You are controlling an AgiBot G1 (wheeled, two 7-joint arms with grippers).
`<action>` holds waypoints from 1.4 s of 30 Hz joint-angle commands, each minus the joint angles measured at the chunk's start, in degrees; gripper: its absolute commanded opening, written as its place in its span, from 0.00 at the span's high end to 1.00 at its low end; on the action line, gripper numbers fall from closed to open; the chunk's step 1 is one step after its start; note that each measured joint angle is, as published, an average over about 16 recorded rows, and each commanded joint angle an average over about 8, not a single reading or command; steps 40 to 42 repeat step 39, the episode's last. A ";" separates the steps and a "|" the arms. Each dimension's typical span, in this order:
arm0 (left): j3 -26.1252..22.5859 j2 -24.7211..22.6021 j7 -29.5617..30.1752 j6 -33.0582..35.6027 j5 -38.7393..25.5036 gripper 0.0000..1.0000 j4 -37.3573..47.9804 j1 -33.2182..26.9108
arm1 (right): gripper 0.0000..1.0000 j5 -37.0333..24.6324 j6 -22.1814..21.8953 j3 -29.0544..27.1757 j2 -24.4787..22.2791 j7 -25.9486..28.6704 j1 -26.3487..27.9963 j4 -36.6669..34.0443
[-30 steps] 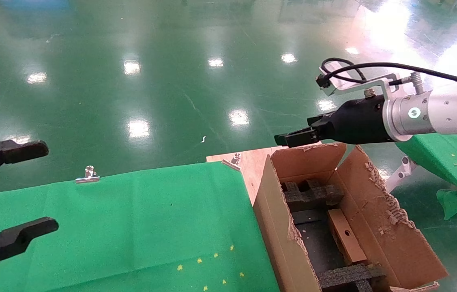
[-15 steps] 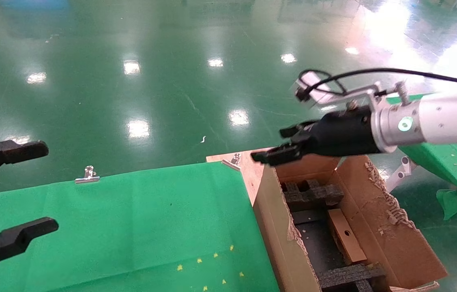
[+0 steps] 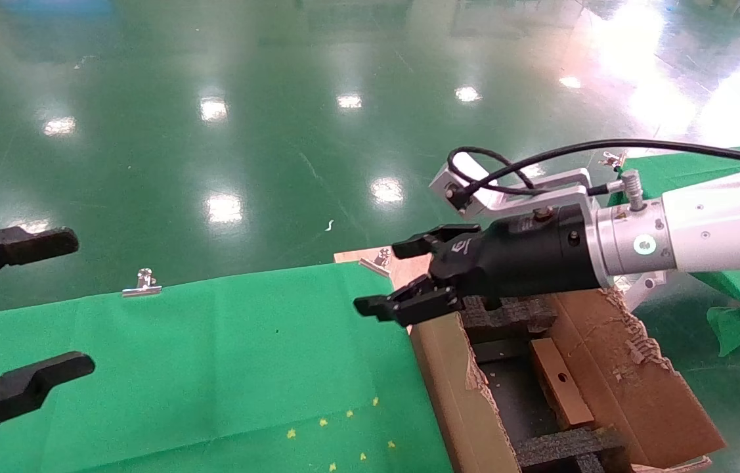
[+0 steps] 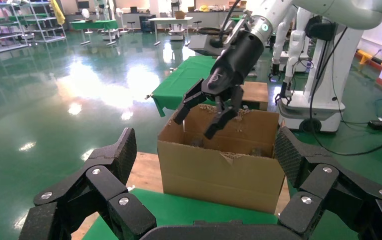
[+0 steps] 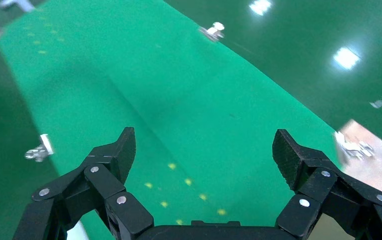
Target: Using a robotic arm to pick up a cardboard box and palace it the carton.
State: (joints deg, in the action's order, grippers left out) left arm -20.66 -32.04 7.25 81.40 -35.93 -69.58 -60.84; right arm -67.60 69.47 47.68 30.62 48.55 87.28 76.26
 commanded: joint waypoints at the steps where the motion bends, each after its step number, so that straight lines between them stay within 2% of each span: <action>1: 0.00 0.00 0.00 0.00 0.00 0.00 0.00 0.00 | 0.00 1.57 0.99 -1.93 0.27 -2.30 -1.57 -0.16; 29: 0.00 0.00 0.00 0.00 0.00 0.00 0.00 0.00 | 0.00 23.34 14.71 -28.70 3.99 -34.27 -23.31 -2.43; 35: 0.00 0.01 0.00 -0.01 0.00 0.00 0.01 0.01 | 0.00 26.57 16.71 -32.69 4.54 -38.64 -26.53 -2.76; 42: 0.00 0.01 0.00 -0.02 0.01 0.00 0.02 0.01 | 0.00 27.41 17.22 -33.66 4.69 -39.38 -27.32 -2.85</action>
